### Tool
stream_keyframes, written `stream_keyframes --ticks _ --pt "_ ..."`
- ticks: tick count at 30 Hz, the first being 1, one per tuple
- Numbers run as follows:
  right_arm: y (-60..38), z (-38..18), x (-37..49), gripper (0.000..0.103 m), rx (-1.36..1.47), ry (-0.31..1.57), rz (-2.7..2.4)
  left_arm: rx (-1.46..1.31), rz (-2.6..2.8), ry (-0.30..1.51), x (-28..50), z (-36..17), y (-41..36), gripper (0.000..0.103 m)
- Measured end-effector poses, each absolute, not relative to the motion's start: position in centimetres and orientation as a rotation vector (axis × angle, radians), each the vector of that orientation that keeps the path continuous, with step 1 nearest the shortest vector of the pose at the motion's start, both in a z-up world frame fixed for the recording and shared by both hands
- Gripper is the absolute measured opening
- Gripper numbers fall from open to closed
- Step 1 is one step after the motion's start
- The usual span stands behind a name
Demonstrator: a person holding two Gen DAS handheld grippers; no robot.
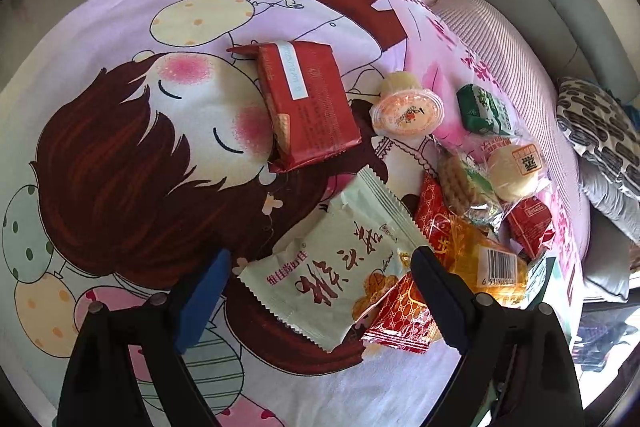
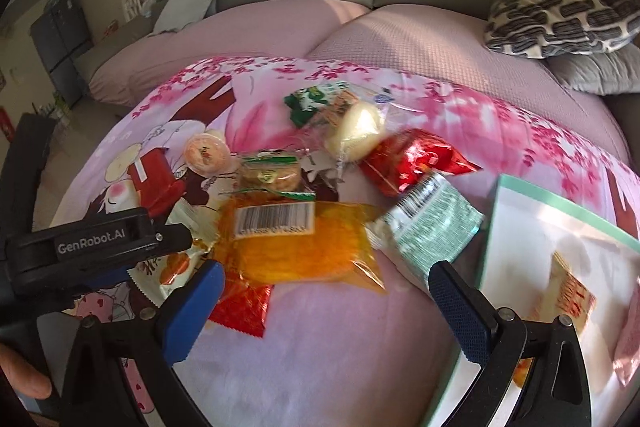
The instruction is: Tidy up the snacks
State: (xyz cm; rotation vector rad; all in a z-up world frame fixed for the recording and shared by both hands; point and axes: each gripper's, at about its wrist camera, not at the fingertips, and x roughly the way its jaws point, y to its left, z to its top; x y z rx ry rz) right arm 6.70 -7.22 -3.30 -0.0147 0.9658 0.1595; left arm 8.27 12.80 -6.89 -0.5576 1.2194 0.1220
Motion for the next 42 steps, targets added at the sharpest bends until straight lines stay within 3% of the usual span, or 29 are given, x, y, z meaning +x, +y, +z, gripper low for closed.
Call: stream_keyframes --ticks 20,42 --pt "-5.4 -5.8 8.8 0.103 -0.047 1.014 0.178 -0.536 0.084 1.250 8.4 -6.9 12.0 0.092" --pt "-7.1 -5.4 6.6 0.082 0.000 1.003 0.160 -0.328 0.059 1.291 9.4 -7.6 9.3 0.090"
